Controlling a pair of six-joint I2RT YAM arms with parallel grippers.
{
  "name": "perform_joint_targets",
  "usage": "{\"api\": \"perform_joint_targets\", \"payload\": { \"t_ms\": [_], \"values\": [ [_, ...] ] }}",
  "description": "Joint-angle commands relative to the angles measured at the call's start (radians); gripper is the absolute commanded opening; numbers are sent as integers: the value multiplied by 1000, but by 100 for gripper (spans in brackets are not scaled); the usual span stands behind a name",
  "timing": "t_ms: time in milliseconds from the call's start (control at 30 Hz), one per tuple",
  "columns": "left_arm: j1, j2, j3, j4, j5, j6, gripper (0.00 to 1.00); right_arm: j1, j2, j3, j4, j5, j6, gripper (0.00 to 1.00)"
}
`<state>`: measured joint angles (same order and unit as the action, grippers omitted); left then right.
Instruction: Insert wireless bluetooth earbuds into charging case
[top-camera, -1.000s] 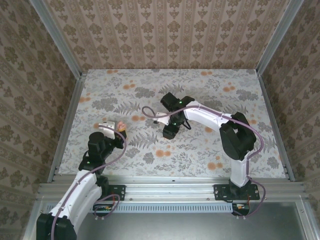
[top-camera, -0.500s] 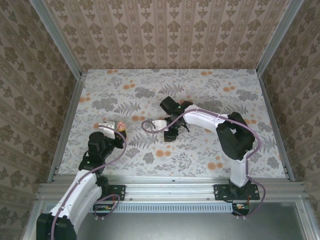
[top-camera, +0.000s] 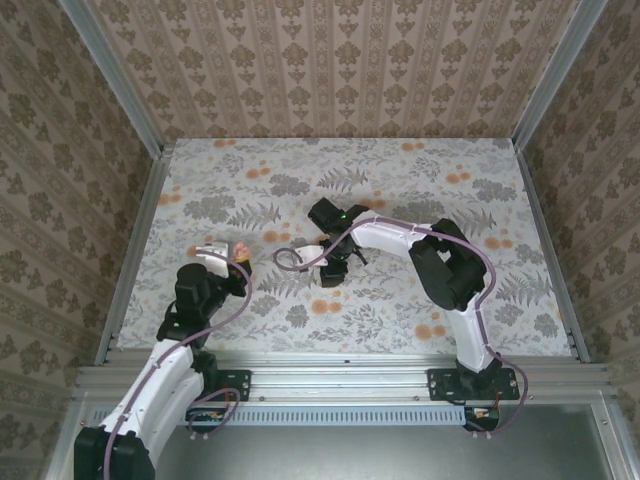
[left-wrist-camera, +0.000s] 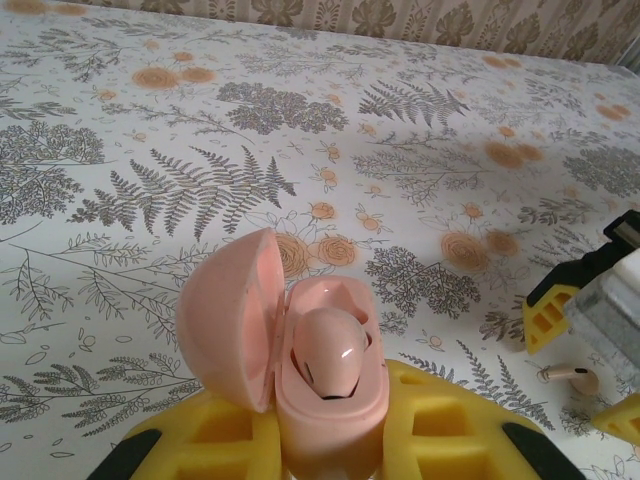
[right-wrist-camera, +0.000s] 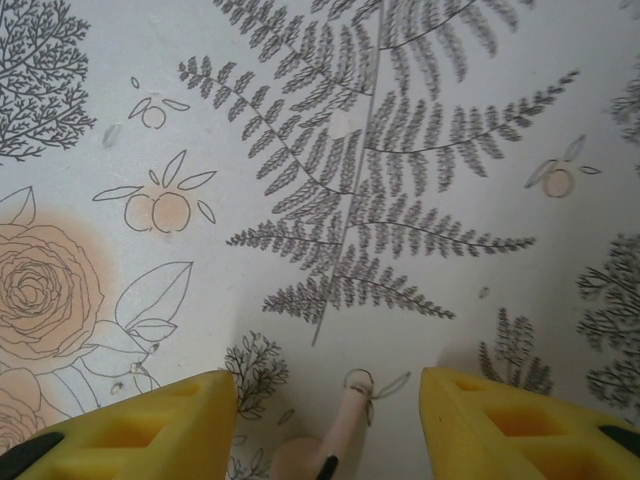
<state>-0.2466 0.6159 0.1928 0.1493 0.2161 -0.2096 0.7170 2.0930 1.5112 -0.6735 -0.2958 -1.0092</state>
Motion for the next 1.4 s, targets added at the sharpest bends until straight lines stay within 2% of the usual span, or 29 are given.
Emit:
{"api": "perform_joint_targets", "payload": {
  "t_ms": [0,633,933,1033,1133,1233,1367],
  "values": [
    [10,1,40,22,15,6,10,10,23,23,-59,-7,-44,52],
    [14,34,37,41,32,10,10,34,-70,-80,-135,-10,-120,46],
    [14,44,40,47,37,9,10,49,-154,-145,-145,-17,-105,43],
    [15,50,40,47,41,3,10,46,-214,-184,-77,-36,-26,43],
    [14,51,40,49,51,2,10,38,-275,-206,-4,-46,151,43],
    [14,47,36,50,54,-2,10,34,-306,-189,4,-24,408,43],
    [14,36,28,52,54,-10,10,32,-298,-134,-82,63,733,41]
  ]
}}
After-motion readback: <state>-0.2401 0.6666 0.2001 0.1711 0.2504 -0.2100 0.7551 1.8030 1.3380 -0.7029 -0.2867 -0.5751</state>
